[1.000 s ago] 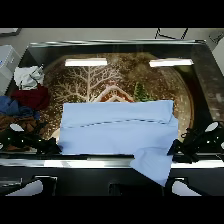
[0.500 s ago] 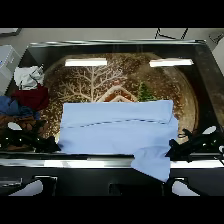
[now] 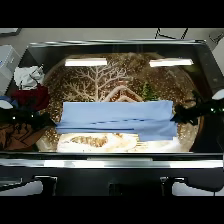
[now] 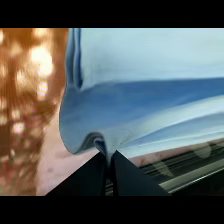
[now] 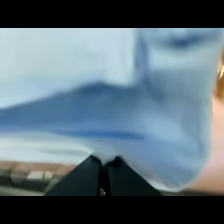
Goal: Fold the clothes and pants, and hang the long-sleeved shirts on hangers.
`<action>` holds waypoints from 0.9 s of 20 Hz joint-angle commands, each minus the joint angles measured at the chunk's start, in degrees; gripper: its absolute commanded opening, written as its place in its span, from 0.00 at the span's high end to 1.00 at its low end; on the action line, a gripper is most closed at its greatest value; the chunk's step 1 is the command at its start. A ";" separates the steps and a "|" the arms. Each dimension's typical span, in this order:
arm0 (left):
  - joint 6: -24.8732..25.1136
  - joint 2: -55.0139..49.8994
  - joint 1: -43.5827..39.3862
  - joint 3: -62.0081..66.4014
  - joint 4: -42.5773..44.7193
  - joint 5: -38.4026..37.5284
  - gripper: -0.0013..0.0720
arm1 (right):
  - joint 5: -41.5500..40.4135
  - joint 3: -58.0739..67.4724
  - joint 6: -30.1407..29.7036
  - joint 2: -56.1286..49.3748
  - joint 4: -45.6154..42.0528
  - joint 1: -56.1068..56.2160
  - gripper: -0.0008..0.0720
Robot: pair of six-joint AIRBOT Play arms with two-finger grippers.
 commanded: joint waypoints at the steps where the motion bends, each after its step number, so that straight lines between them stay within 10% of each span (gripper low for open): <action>1: -2.56 -9.73 -1.07 12.83 -2.56 -0.20 0.94 | -3.91 13.94 4.98 -10.47 2.21 2.89 0.92; 10: -5.09 -28.59 -4.66 30.45 -4.31 -1.53 0.94 | -11.23 18.45 5.05 -21.62 10.97 2.89 0.91; 12: -5.11 -28.68 -4.39 30.67 -4.35 -1.97 0.74 | -11.32 18.47 5.07 -22.14 12.11 2.86 0.90; 14: -5.07 -28.65 -3.43 33.07 -4.48 -6.19 0.20 | -8.96 20.13 4.48 -21.99 13.73 2.32 0.63; 15: -5.07 -28.61 -2.60 34.97 -4.48 -9.14 0.14 | -5.73 22.36 2.69 -21.97 14.27 1.25 0.36; 18: -6.08 -27.08 0.79 40.81 -4.46 -16.00 0.07 | 5.62 27.17 -0.04 -21.97 13.49 -6.16 0.02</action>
